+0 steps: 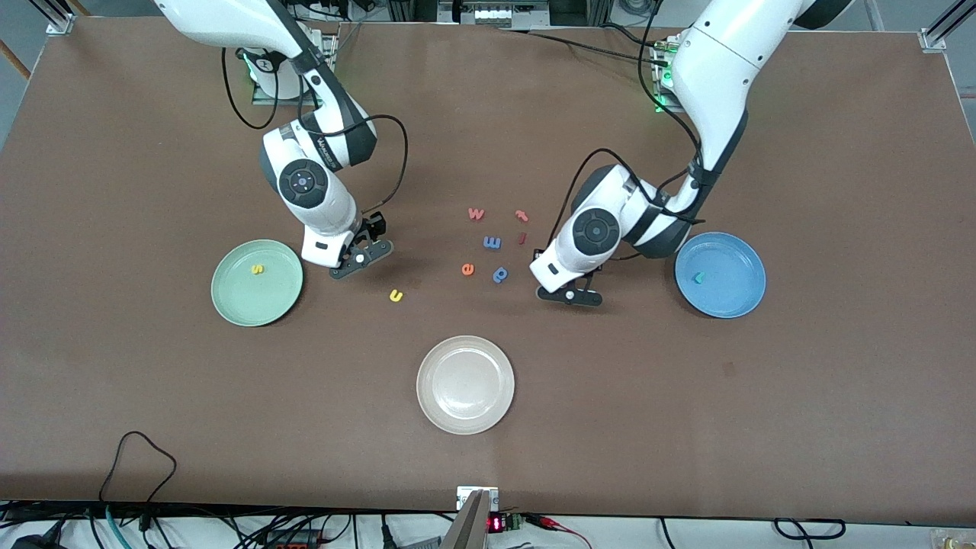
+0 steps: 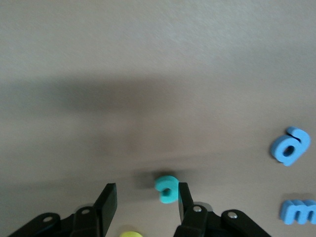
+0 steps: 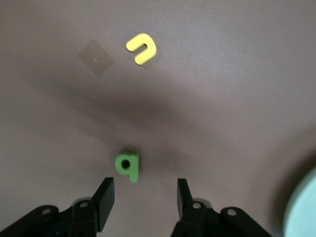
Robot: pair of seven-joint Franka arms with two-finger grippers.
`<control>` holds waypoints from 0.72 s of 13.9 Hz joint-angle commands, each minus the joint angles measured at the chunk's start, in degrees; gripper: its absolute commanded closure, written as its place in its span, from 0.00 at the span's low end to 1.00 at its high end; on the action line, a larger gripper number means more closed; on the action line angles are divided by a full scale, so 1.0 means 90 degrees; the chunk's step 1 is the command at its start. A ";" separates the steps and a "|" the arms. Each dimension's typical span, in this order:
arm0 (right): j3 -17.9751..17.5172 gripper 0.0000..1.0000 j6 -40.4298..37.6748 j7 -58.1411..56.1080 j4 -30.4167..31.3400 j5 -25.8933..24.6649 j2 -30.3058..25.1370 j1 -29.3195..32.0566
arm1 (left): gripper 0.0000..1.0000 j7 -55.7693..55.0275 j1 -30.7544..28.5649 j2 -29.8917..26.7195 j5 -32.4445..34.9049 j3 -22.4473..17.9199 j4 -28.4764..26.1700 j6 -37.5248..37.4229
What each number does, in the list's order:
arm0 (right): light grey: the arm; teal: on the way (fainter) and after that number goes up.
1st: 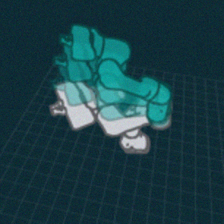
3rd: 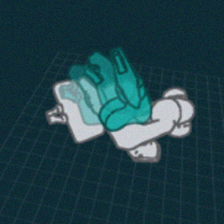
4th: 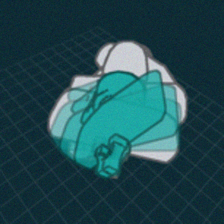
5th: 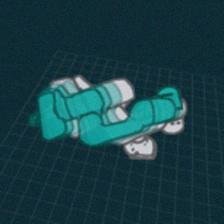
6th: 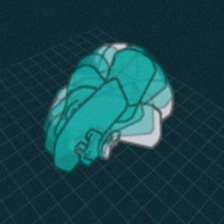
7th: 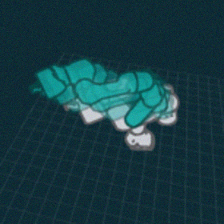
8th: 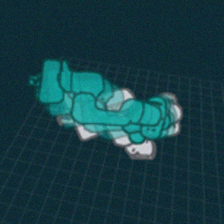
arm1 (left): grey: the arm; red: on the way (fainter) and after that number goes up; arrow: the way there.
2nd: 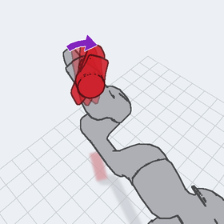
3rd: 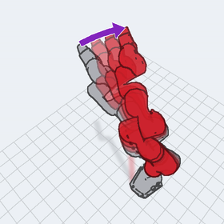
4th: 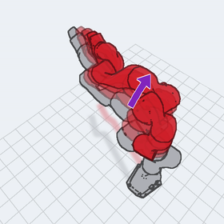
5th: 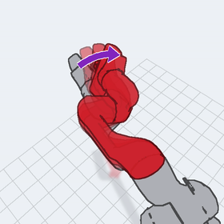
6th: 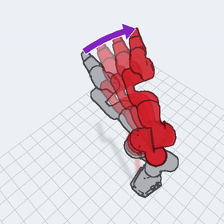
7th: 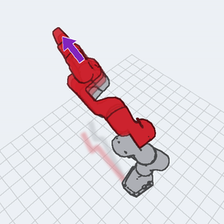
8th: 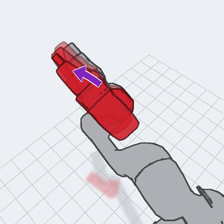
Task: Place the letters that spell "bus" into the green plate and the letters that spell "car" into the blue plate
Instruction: 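Grasp the cyan letter with the left gripper while the right gripper grasps q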
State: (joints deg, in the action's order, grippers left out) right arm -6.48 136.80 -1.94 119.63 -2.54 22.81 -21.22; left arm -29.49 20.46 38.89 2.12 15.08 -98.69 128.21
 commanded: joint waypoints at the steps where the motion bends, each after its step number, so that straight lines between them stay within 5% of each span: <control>1: 0.0056 0.40 0.0404 0.0011 0.0009 -0.0001 0.0238 -0.0084 | 0.41 -0.0171 0.0080 0.0053 0.0019 -0.0035 0.0086 -0.0037; 10: 0.0056 0.47 0.0640 0.0440 -0.0030 -0.0010 0.0512 -0.0347 | 0.43 -0.0229 0.0070 0.0249 0.0038 -0.0035 0.0067 0.0344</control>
State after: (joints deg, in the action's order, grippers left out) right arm -6.47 142.27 0.75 119.62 -2.53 27.39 -23.53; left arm -30.61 20.99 40.28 2.12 14.80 -98.71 130.36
